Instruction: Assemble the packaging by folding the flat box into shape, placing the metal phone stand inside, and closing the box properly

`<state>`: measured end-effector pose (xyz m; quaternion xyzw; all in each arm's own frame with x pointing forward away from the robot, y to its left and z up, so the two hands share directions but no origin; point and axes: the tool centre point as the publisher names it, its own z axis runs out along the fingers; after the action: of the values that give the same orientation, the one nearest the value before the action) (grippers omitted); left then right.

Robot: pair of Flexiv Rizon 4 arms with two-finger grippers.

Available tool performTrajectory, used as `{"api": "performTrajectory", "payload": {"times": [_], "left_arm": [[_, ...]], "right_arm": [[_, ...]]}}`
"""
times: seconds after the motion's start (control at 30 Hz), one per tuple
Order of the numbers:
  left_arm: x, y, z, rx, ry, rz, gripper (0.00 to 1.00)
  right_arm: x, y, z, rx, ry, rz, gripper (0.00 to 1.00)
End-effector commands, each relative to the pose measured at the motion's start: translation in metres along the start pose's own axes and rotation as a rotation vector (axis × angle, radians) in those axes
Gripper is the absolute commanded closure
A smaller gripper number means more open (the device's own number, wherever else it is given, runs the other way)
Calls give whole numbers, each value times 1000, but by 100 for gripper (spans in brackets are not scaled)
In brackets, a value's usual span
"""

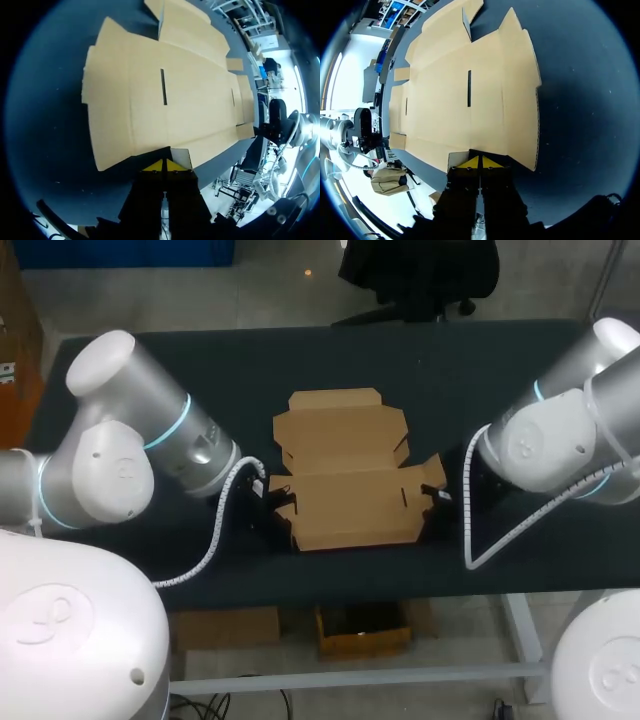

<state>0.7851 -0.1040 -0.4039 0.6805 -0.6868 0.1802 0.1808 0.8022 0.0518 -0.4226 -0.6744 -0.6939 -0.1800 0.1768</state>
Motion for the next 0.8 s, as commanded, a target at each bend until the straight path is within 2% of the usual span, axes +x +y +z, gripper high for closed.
{"api": "performTrajectory", "payload": {"times": [0.03,0.8], "left_arm": [[1,0,0,4,-12,-4,100],[3,1,-5,29,-24,-2,100]], "right_arm": [[0,1,-2,2,-1,1,100],[7,0,-13,-22,-24,-8,100]]}}
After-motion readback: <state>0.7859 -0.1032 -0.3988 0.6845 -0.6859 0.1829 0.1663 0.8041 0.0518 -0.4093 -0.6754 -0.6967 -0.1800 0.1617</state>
